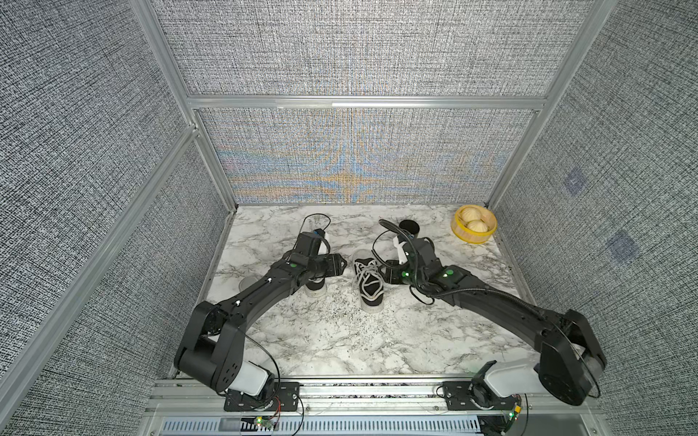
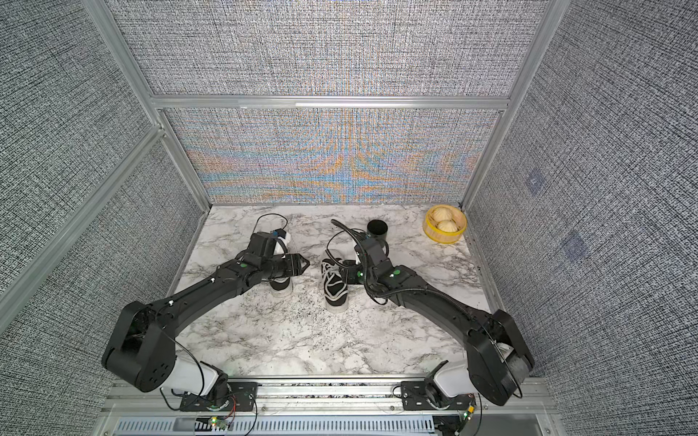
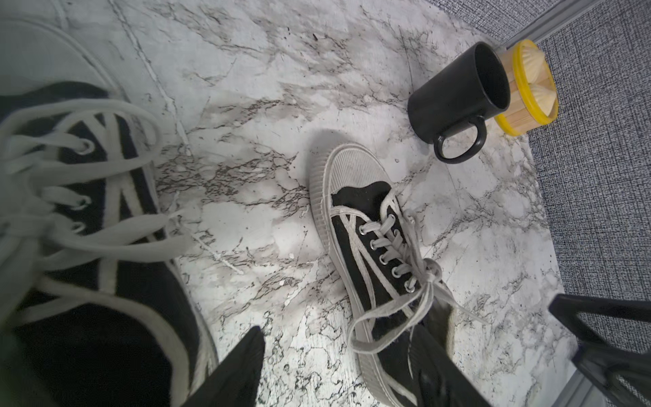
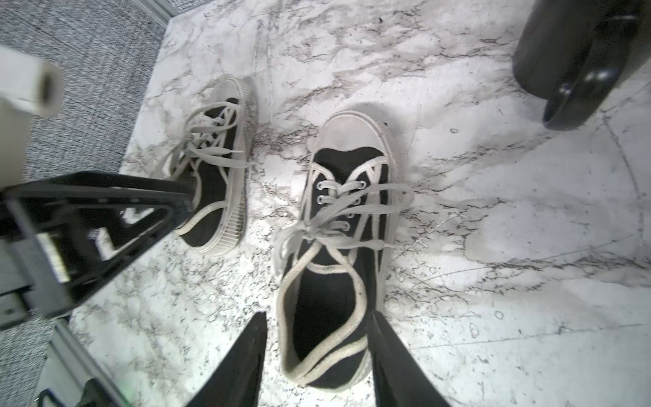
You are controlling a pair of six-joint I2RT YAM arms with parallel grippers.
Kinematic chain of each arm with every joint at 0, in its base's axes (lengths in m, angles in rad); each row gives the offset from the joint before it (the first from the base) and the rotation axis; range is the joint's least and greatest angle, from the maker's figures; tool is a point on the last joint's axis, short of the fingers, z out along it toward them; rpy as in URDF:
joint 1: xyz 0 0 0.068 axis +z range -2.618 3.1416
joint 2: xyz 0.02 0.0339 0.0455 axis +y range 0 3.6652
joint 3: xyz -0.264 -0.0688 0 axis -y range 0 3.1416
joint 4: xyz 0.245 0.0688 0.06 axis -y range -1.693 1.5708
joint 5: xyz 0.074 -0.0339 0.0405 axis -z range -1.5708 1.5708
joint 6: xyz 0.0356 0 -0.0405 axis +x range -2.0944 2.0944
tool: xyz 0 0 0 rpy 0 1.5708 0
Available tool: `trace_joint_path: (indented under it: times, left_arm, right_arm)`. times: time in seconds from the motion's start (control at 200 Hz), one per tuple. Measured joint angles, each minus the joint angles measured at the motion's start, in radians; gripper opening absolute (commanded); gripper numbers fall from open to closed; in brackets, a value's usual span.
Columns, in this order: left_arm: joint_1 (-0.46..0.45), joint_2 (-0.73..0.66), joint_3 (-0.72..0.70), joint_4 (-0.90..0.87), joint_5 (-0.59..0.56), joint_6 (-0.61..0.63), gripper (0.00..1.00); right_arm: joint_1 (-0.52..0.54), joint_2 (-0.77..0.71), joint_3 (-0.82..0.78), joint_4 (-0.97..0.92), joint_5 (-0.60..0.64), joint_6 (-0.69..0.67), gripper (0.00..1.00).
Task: Remove the insole from the shoe
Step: Move the shoe to the center of the board, then untie the shoelace on the shoe.
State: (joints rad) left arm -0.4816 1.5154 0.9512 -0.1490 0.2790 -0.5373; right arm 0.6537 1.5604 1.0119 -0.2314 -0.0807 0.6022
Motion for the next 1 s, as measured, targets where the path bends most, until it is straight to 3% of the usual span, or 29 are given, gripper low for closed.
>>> trace_joint_path:
  times: [0.09, 0.345, 0.575, 0.846, 1.001]
  left_arm:
    - [-0.008, 0.055, 0.023, 0.016, 0.014, -0.006, 0.65]
    - [-0.007, 0.257, 0.197, 0.027, 0.081, -0.119, 0.63]
    - [-0.007, 0.363, 0.285, -0.040, 0.117, -0.187, 0.62]
    - [-0.007, 0.428, 0.313, -0.077, 0.146, -0.227, 0.54]
    - [-0.007, 0.456, 0.328, -0.077, 0.162, -0.231, 0.48]
  right_arm:
    - [0.004, 0.034, 0.073, -0.060, -0.034, 0.022, 0.65]
    - [0.013, 0.188, 0.222, -0.150, -0.109, 0.069, 0.61]
    - [0.014, 0.270, 0.274, -0.185, -0.129, 0.072, 0.45]
    - [0.007, 0.351, 0.315, -0.209, -0.117, 0.058, 0.33]
    - [0.001, 0.373, 0.331, -0.222, -0.106, 0.047, 0.13]
